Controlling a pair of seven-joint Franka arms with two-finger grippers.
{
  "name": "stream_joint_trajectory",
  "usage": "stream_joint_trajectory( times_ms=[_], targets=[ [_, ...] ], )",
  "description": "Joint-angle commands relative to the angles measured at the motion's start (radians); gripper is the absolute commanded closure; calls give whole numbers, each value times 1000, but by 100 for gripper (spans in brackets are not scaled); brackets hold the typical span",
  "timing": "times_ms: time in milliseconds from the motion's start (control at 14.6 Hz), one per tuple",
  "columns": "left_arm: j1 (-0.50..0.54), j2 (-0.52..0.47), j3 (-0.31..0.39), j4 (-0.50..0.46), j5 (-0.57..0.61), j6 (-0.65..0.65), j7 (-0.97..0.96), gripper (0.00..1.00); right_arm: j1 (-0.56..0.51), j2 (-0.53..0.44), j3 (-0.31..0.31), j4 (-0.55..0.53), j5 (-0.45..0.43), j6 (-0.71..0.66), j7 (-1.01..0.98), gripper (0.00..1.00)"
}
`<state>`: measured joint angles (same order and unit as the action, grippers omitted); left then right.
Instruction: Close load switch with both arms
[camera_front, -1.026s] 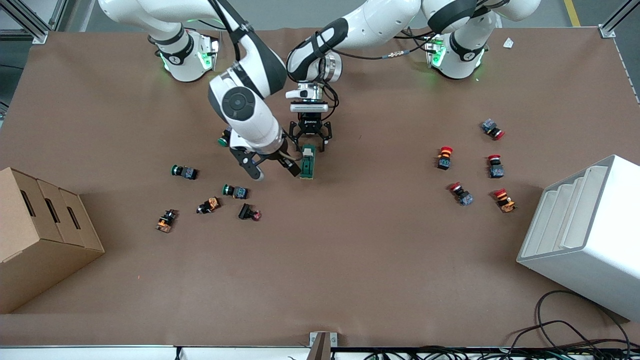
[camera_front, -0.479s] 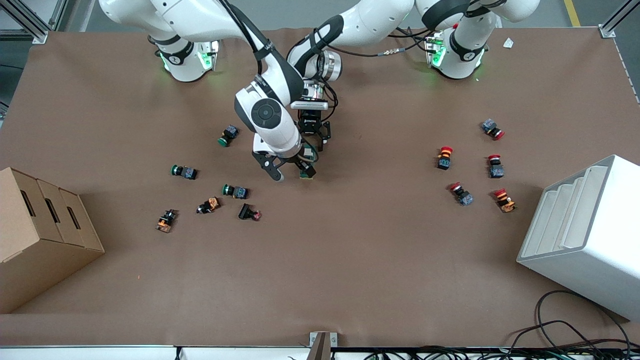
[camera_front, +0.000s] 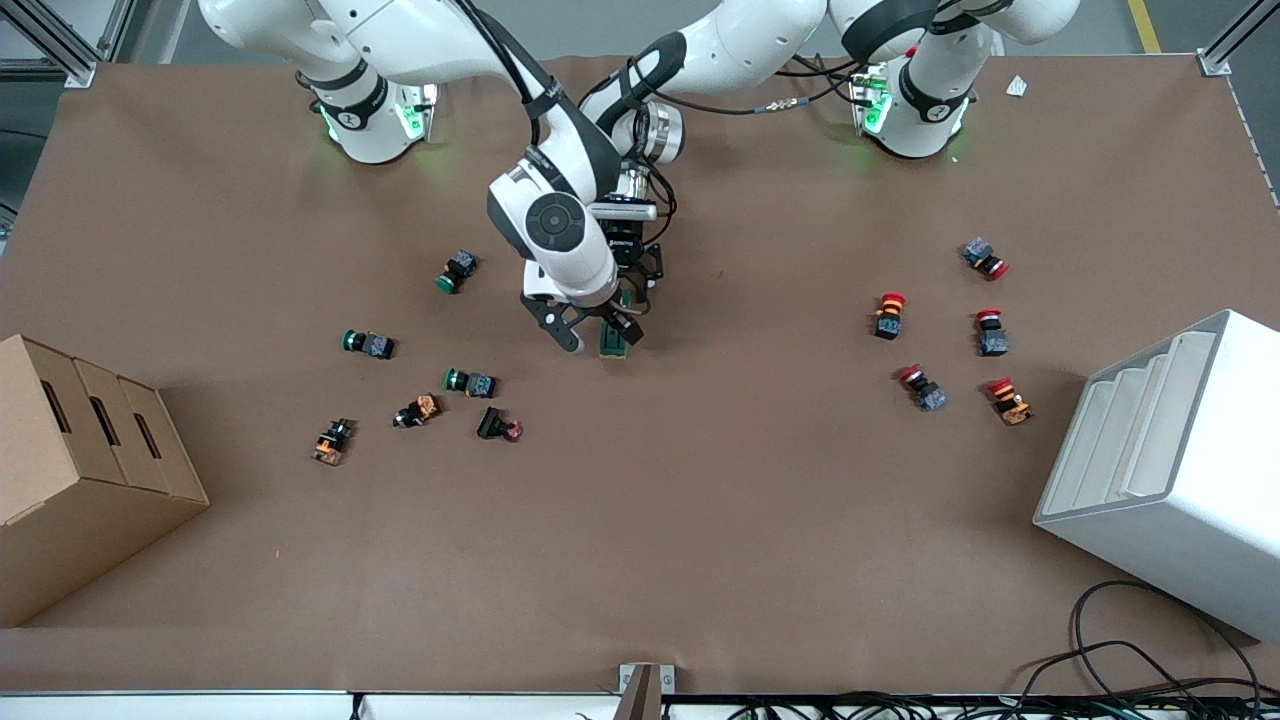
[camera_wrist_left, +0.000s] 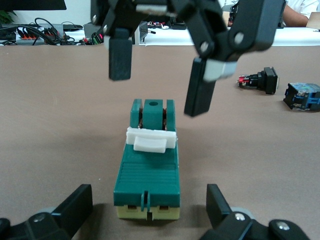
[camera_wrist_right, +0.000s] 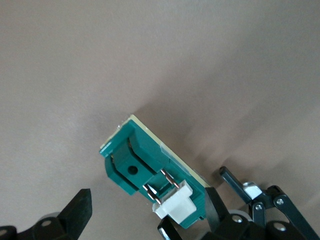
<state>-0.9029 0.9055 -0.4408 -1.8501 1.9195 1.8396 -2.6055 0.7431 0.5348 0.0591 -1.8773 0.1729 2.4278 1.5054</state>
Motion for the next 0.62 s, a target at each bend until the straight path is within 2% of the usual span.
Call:
stream_joint_trajectory(
  times_ms=[0,547],
  targets=[
    [-5,47,10,25,16,6,-34,1,33,19,-10,-2,14,23,25,0],
    [-7,49,10,23,13,3,-56,1,42,51,-10,1,14,76,30,0]
  ],
)
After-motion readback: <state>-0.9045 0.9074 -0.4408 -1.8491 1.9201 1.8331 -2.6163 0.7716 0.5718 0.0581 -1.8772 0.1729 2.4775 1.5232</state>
